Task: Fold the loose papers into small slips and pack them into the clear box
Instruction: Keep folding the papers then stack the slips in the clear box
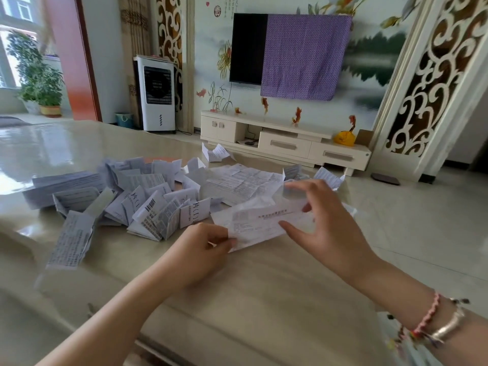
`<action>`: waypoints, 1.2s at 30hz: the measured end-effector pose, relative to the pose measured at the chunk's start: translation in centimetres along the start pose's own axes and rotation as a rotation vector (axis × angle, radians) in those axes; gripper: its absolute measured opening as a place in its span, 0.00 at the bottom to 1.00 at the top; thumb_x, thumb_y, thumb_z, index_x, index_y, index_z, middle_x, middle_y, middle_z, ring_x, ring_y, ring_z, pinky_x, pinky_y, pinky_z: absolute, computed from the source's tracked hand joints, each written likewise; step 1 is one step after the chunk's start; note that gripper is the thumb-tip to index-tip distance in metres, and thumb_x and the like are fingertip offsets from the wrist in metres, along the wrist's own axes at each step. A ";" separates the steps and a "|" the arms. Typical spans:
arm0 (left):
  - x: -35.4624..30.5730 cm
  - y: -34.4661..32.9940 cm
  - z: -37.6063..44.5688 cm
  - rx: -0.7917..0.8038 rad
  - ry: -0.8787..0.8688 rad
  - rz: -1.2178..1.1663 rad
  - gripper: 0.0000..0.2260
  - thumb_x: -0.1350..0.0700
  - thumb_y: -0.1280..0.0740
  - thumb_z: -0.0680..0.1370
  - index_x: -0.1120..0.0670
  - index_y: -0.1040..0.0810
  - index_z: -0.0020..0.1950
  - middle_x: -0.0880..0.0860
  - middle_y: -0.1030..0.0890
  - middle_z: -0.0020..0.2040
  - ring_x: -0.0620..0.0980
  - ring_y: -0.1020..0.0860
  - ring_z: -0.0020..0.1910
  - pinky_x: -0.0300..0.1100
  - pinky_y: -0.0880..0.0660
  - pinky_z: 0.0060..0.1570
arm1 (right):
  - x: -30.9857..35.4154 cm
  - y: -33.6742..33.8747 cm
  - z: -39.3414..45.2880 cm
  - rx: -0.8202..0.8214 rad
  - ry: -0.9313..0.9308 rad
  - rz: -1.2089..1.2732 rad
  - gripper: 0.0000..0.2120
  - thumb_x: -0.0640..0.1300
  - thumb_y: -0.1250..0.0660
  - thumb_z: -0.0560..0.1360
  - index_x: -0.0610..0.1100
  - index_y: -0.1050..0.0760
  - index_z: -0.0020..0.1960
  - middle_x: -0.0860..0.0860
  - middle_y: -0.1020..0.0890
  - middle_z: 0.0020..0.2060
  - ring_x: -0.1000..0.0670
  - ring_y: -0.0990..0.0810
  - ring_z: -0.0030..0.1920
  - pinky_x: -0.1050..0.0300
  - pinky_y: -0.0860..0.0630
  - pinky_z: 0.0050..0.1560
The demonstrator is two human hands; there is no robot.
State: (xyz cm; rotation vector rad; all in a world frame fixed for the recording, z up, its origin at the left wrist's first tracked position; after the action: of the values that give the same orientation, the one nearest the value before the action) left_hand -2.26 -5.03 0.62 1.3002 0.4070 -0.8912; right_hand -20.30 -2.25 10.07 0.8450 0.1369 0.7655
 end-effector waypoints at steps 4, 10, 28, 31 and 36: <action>0.8 0.1 -0.7 0.062 0.106 -0.318 0.06 0.54 0.32 0.78 0.47 0.15 0.50 0.52 0.15 0.51 0.52 0.17 0.52 0.54 0.24 0.59 | -4.6 -1.0 -1.7 0.068 -0.305 0.158 0.23 0.63 0.36 0.70 0.52 0.29 0.60 0.58 0.26 0.54 0.57 0.30 0.53 0.72 0.34 0.50; 0.4 0.4 -1.6 0.071 0.216 -0.456 0.14 0.45 0.32 0.70 0.49 0.17 0.52 0.48 0.14 0.47 0.47 0.16 0.48 0.49 0.23 0.58 | -5.3 -5.7 -2.0 0.218 -0.479 0.468 0.36 0.67 0.38 0.71 0.30 0.29 0.43 0.48 0.29 0.36 0.51 0.30 0.38 0.55 0.34 0.42; 0.5 1.9 -1.4 -0.198 0.336 0.472 0.15 0.46 0.41 0.79 0.41 0.33 0.66 0.47 0.22 0.61 0.52 0.25 0.60 0.43 0.34 0.55 | -5.8 -10.2 -1.6 0.536 -0.559 -0.052 0.17 0.54 0.38 0.76 0.45 0.35 0.35 0.49 0.28 0.32 0.49 0.30 0.33 0.55 0.36 0.33; 0.5 1.5 -1.2 -0.171 0.310 0.546 0.15 0.45 0.42 0.80 0.39 0.30 0.67 0.46 0.22 0.62 0.50 0.25 0.61 0.42 0.34 0.57 | -5.5 -9.7 -1.3 0.468 -0.537 -0.144 0.17 0.56 0.40 0.78 0.45 0.33 0.37 0.50 0.24 0.35 0.49 0.26 0.37 0.54 0.34 0.34; 0.2 1.3 -0.9 -0.146 0.276 0.600 0.17 0.45 0.45 0.81 0.37 0.33 0.70 0.48 0.23 0.63 0.52 0.25 0.59 0.40 0.31 0.49 | -5.7 -10.1 -1.1 0.430 -0.495 -0.249 0.18 0.55 0.44 0.80 0.47 0.37 0.35 0.52 0.26 0.33 0.47 0.26 0.37 0.56 0.39 0.31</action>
State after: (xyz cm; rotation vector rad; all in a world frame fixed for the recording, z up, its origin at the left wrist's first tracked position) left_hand -1.00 -4.21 1.10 1.3084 0.2635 -0.1761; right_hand -19.31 -9.52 1.03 1.3744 -0.0389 0.2761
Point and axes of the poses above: each hand's wrist, its own z-axis towards the middle knuckle, its own y-axis out of the back of the hand, x = y × z, the point moved 10 cm from there along z, towards the middle knuckle
